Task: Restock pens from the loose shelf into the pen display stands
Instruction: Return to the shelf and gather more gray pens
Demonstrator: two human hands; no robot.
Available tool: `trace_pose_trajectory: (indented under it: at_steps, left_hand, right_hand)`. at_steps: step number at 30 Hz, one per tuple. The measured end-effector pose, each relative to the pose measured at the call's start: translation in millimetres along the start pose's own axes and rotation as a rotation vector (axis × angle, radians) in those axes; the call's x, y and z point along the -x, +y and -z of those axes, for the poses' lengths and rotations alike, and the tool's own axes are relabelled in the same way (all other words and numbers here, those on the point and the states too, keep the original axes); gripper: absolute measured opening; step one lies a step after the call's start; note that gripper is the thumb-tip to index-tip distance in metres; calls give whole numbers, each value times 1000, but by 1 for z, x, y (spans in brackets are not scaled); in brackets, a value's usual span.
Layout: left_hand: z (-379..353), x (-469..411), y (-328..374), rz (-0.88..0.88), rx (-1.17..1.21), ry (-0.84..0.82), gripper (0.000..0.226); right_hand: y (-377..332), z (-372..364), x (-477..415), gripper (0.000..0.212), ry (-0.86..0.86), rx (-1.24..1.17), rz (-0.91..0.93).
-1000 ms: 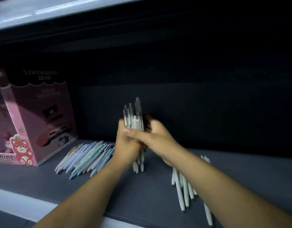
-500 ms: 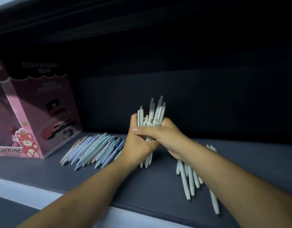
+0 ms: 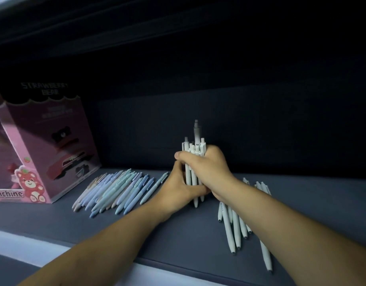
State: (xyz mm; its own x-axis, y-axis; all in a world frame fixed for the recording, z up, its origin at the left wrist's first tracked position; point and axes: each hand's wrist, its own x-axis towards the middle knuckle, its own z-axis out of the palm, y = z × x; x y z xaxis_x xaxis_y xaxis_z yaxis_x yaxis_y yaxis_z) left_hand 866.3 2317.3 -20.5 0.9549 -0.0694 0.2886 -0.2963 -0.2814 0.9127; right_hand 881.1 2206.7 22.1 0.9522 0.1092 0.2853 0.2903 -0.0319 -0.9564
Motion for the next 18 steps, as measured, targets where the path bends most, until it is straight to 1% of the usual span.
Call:
trace_pose_trajectory:
  at_steps: [3, 5, 8, 10, 14, 18]
  left_hand:
    - [0, 4, 6, -18, -5, -50, 31]
    - [1, 5, 6, -33, 3, -54, 20]
    - [0, 5, 7, -58, -15, -42, 9]
    - [-1, 5, 6, -66, -18, -27, 6]
    - [0, 3, 3, -61, 66, 14, 15]
    - [1, 3, 4, -46, 93, -9, 16]
  right_hand:
    - [1, -3, 0, 24, -21, -24, -35]
    - [0, -5, 1, 23, -27, -42, -29]
    - [-2, -9, 5, 24, -40, -63, -8]
    - [-2, -10, 5, 26, -34, -79, 4]
    - [-4, -8, 5, 31, -70, -128, 17]
    - [-3, -5, 3, 35, -124, -135, 44]
